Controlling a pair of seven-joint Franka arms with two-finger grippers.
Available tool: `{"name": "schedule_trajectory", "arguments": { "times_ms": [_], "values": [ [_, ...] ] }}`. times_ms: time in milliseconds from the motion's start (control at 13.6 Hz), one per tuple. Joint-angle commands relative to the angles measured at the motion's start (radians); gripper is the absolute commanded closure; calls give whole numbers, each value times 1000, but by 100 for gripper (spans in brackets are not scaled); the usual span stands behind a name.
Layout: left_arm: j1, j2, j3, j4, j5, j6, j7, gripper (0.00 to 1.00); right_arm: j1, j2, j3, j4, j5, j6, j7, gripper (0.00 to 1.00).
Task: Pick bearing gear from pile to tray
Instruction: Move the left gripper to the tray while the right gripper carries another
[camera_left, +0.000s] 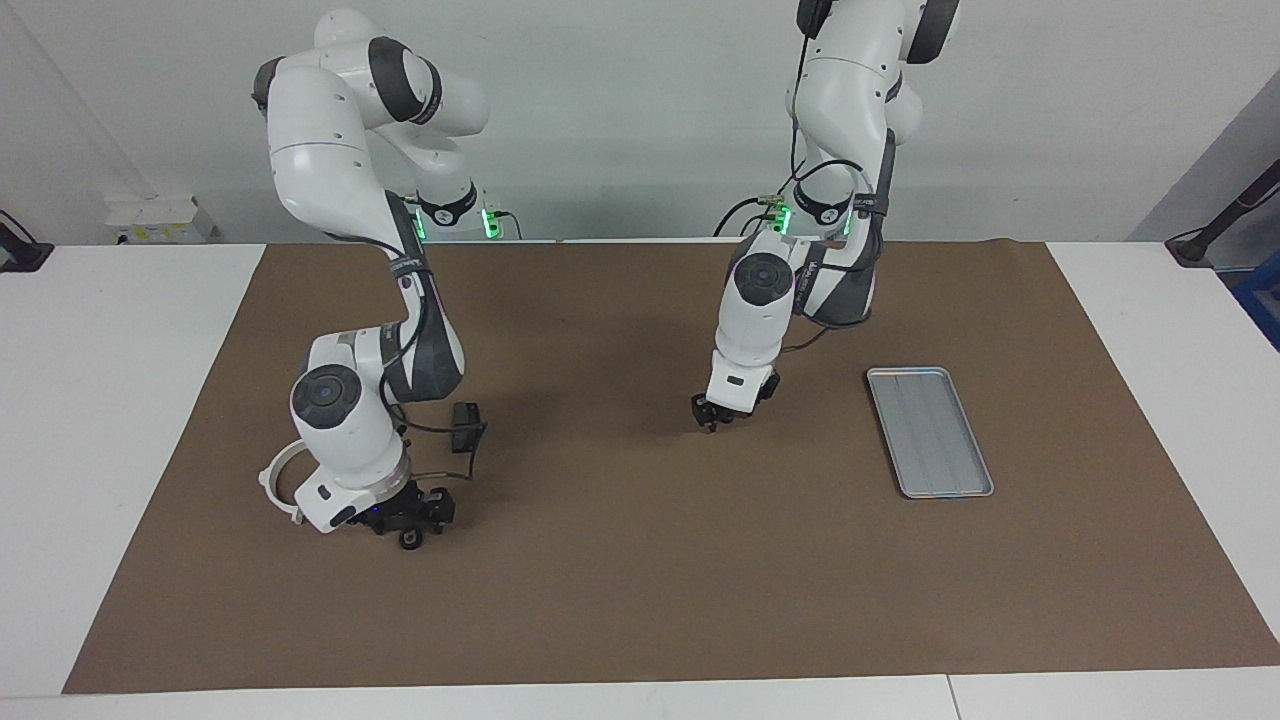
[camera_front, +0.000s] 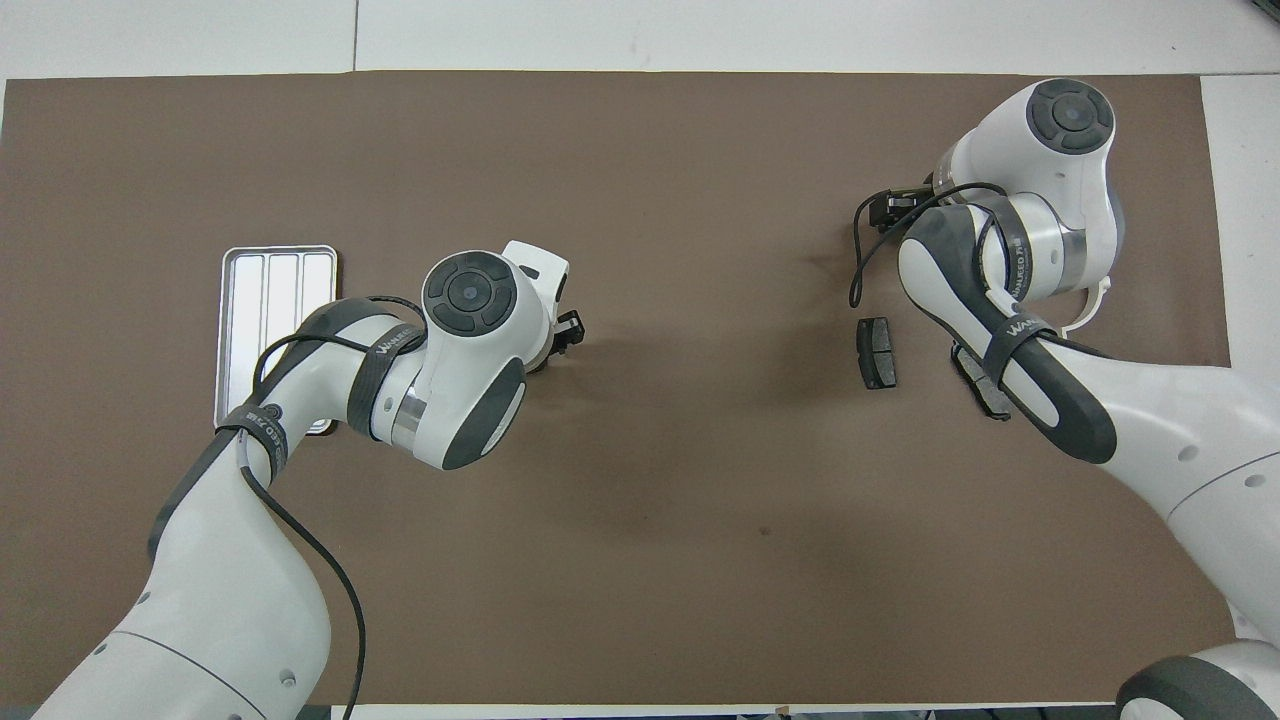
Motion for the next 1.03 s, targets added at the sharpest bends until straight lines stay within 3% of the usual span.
{"name": "schedule_trajectory", "arguments": {
  "times_ms": [0, 73, 220, 367, 440, 660, 806, 953],
  "values": [
    [-12, -13, 7, -37, 25, 31, -25, 31, -17, 1, 11, -18, -18, 48, 28, 23],
    [-13, -13, 7, -40, 25, 31, -25, 33, -17, 1, 11, -20, -18, 48, 42, 31],
    [-15, -13, 7, -40, 25, 33, -26, 36, -17, 1, 11, -20, -18, 48, 46, 55],
    [-15, -13, 7, -40, 25, 37, -26, 44, -17, 1, 11, -20, -15, 48, 46, 94],
    [-17, -13, 7, -43, 25, 39, -28, 52, -17, 1, 11, -21, -15, 47, 46, 100],
    [-15, -13, 9, -32, 25, 23, -33, 95, -17, -2, 11, -18, -16, 25, 45, 100],
    [-1, -30, 15, 9, 28, -50, 2, 96, -14, -20, 13, -6, -24, -25, 39, 100],
    [78, -120, 13, 14, 28, -146, 139, 99, 0, -71, 20, 37, -23, -164, 33, 100]
  ]
}}
